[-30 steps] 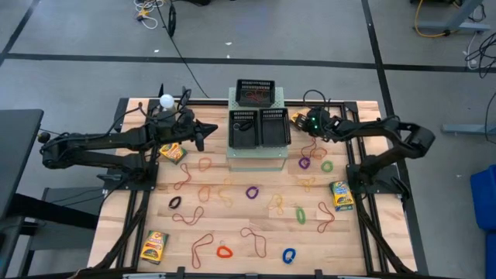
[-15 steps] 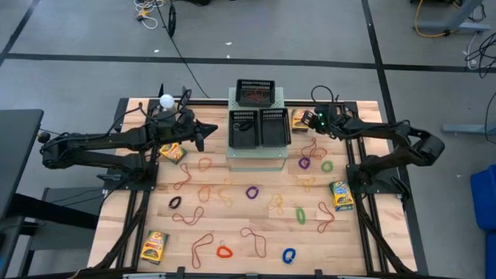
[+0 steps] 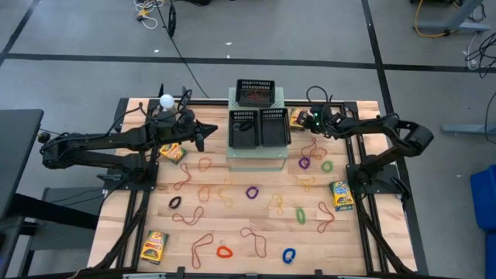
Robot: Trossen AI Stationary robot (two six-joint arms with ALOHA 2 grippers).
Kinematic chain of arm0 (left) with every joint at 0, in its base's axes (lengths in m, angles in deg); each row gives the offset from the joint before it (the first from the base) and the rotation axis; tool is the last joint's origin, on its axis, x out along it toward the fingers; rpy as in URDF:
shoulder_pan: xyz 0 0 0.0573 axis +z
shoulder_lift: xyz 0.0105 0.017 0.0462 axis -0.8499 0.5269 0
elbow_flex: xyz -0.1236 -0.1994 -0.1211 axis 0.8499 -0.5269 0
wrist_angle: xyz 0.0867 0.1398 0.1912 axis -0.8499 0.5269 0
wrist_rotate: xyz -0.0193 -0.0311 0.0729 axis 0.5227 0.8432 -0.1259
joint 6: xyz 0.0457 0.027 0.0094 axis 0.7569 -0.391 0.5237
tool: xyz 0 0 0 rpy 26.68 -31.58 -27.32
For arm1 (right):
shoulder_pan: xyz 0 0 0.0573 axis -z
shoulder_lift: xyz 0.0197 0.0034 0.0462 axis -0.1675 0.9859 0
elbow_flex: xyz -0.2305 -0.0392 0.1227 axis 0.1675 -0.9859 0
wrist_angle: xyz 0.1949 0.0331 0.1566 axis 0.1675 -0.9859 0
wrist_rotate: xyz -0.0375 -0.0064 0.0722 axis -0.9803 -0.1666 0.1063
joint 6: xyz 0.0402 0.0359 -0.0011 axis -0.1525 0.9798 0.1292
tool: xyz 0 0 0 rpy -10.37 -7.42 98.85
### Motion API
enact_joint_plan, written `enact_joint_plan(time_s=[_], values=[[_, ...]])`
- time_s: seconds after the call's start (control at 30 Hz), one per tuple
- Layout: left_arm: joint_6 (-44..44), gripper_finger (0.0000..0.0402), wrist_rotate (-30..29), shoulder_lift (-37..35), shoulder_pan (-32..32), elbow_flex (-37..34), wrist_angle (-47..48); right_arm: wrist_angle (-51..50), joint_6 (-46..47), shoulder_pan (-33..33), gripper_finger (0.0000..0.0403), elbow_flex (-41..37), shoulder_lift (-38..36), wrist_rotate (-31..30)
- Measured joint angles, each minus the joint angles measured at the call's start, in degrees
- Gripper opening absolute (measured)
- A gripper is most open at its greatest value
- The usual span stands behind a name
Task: Pick & Place Office Desk Supplies
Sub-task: Put the yellow crayon box into the bottom right black bin
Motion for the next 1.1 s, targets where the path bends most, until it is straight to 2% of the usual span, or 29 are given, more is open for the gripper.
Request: enact_joint_plan(time_s=[0.17,0.3,0.53,0.73,0.8,0.9,1.1], values=[[0.1,0.0008,0.0,0.0,0.0,0.0,0.0,-0.4,-2.8,0.0,0.0013,-0.3,-2.9,2.2],[0.4,0.0008,0.0,0.0,0.0,0.0,0.0,-4.7,-6.8,0.0,0.0005,-0.3,-9.1,2.3],[0.5,0.0008,0.0,0.0,0.0,0.0,0.0,-17.8,-13.4,-0.3,0.0002,0.0,-23.4,2.2],[1.5,0.0008,0.4,0.0,0.0,0.0,-0.1,-36.2,-20.1,-2.9,0.0001,6.9,-30.9,1.7],[2.0,0.0008,0.7,0.0,0.0,0.0,-0.1,-38.2,-18.6,-3.6,0.0002,8.0,-31.1,1.0],[2.3,0.0008,1.2,0.0,0.0,0.0,-0.1,-37.4,-11.6,-3.7,0.0017,7.1,-30.0,0.9],[2.3,0.0008,1.3,0.0,0.0,0.0,-0.1,-31.1,3.5,-3.6,0.0091,0.1,-27.5,5.5]])
